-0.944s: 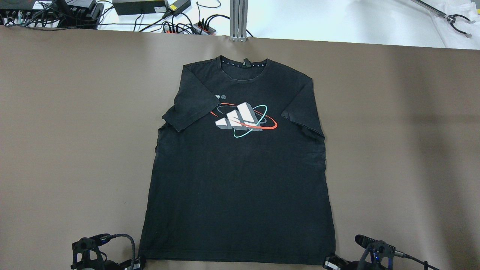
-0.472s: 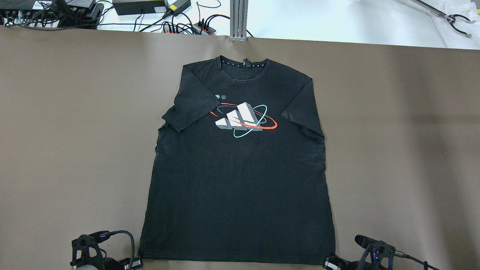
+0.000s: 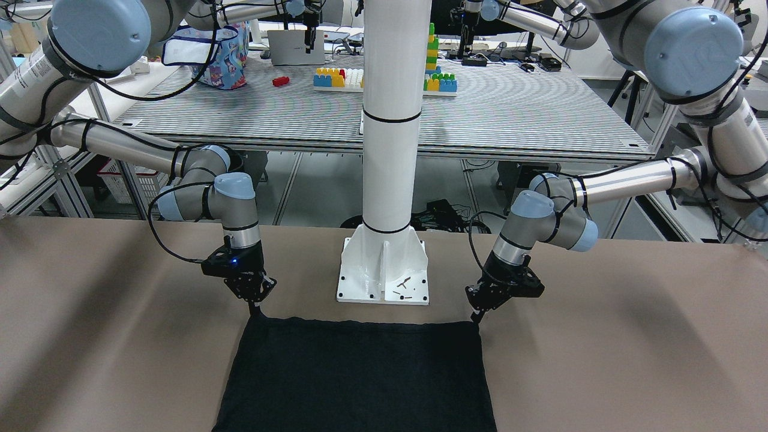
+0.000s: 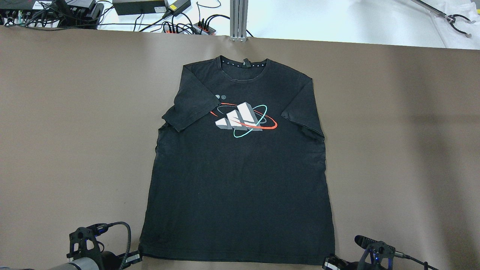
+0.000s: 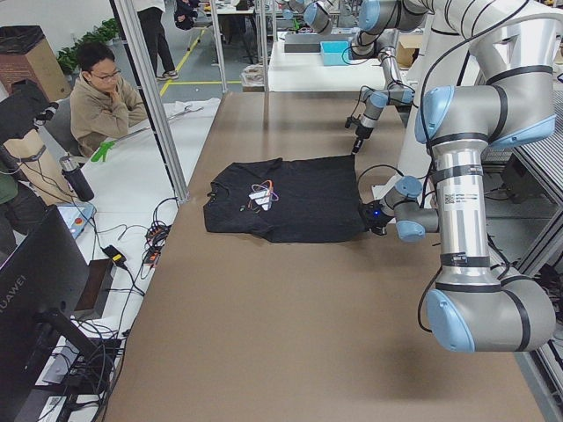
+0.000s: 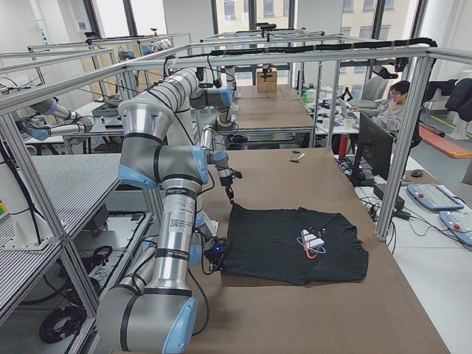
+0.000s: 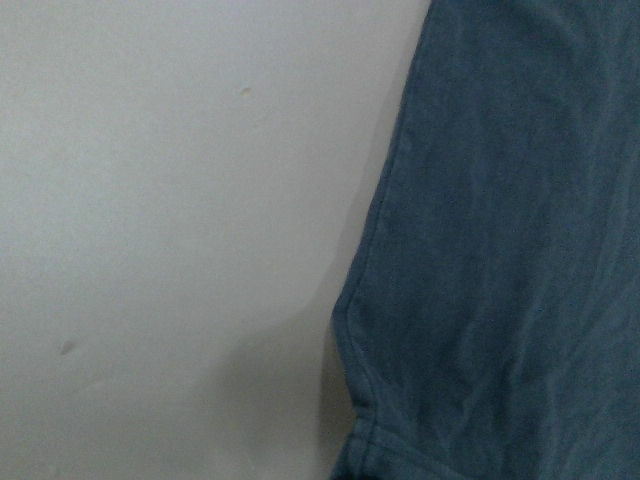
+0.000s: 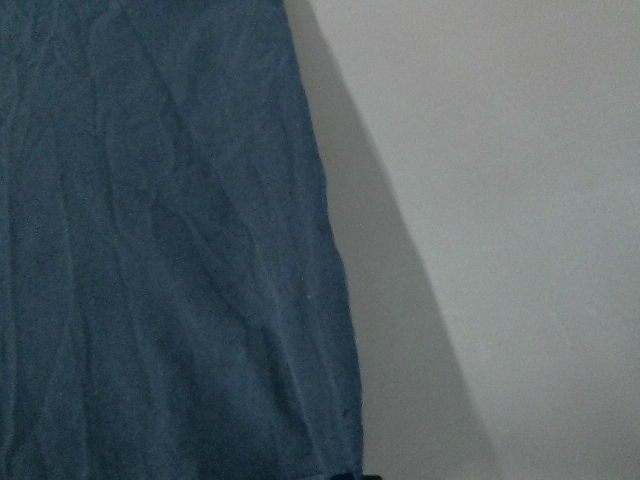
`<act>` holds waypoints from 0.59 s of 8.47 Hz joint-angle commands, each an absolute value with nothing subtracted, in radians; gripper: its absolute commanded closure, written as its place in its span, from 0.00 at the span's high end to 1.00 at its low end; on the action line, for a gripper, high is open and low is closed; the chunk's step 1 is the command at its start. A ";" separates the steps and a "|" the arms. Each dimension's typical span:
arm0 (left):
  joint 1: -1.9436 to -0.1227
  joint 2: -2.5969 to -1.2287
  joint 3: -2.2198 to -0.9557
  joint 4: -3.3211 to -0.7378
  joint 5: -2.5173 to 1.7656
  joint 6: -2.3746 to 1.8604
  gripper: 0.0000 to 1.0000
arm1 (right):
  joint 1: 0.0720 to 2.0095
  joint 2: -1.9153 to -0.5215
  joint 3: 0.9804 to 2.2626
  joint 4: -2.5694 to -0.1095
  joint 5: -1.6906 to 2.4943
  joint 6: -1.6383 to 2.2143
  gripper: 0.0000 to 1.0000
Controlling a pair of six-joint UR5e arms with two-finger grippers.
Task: Fold clothes
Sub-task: 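Grasp the hem corners with the left and right grippers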
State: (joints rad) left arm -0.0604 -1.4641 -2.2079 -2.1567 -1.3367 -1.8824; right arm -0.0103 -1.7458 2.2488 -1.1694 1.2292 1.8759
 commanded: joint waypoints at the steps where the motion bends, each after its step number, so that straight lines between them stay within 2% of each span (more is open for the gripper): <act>1: -0.080 -1.440 -2.315 -2.155 -1.361 -1.882 0.00 | 0.009 -1.738 2.354 -1.180 1.319 1.873 0.00; 3: -0.290 -1.510 -2.249 -2.152 -1.536 -1.814 0.00 | 0.191 -1.642 2.332 -1.208 1.493 1.754 0.00; 4: -0.427 -1.607 -2.170 -2.125 -1.648 -1.765 0.00 | 0.369 -1.547 2.307 -1.315 1.658 1.665 0.00; 5: -0.501 -1.761 -2.120 -1.945 -1.685 -1.723 0.00 | 0.511 -1.426 2.242 -1.433 1.771 1.593 0.00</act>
State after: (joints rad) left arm -0.3170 -1.5473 -2.2215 -2.1321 -1.5532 -1.8031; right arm 0.2412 -1.6141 2.3211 -1.2540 1.5358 1.7352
